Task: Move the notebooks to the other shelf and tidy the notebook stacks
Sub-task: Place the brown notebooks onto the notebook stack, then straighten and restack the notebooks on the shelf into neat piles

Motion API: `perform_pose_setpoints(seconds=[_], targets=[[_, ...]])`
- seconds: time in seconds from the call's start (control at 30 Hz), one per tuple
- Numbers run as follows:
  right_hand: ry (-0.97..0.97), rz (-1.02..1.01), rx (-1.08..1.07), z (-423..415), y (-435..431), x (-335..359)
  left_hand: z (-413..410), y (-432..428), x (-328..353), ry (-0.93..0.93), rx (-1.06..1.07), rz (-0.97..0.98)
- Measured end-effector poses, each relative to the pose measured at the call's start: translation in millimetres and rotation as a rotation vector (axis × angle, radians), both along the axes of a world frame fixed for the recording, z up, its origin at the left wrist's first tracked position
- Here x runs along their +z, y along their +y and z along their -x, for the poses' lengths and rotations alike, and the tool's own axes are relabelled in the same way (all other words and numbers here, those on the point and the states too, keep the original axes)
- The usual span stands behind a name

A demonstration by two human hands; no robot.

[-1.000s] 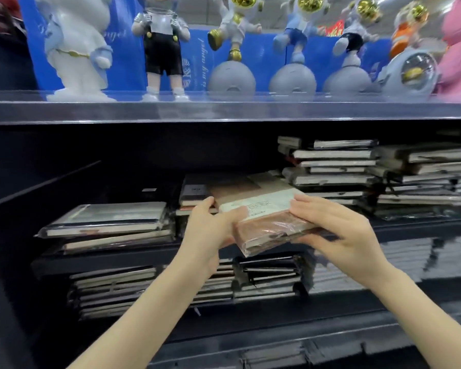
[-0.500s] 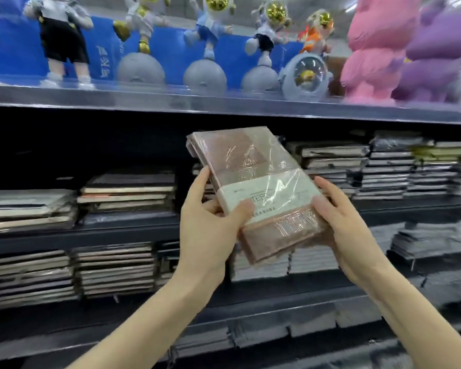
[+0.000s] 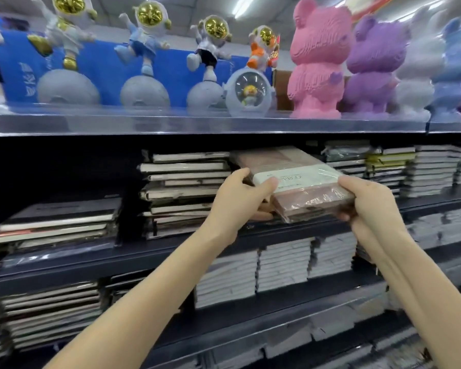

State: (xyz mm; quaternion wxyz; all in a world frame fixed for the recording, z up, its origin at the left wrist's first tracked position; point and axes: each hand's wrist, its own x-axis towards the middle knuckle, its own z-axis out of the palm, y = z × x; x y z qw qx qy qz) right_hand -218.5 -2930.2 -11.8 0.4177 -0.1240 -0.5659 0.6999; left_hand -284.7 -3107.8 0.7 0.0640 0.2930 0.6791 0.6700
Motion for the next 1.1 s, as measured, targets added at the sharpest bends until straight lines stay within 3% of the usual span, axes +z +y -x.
perform_pose_setpoints(seconds=[0.23, 0.43, 0.6, 0.7, 0.77, 0.83, 0.93, 1.1], targets=[[-0.032, 0.013, 0.018, 76.6, 38.5, 29.1, 54.4, -21.3, -22.2, 0.659, 0.617, 0.329], [0.123, 0.164, 0.216, 115.8, 54.3, 28.5, 94.9, -53.1, -31.0, 0.772, 0.933, 0.337], [-0.047, -0.119, -0.137, 119.6, 39.2, 19.6, 107.7, -78.9, -45.3, 0.769, 0.992, 0.365], [-0.179, -0.335, -0.465, 109.6, 19.6, 9.0, 108.8, -94.6, -54.5, 0.78, 1.025, 0.387], [-0.119, -0.45, -0.611, 100.8, -9.9, -5.0, 109.5, -108.6, -63.3, 0.778, 1.048, 0.403], [0.055, -0.569, -0.516, 96.0, -51.2, -16.3, 110.9, -126.4, -73.3, 0.77, 1.076, 0.432], [0.21, -0.794, -0.145, 102.7, -114.2, -27.2, 115.5, -161.5, -86.5, 0.716, 1.156, 0.5], [0.083, -1.098, 0.329, 134.4, -205.7, -43.1, 127.1, -240.0, -96.4, 0.587, 1.3, 0.647]])
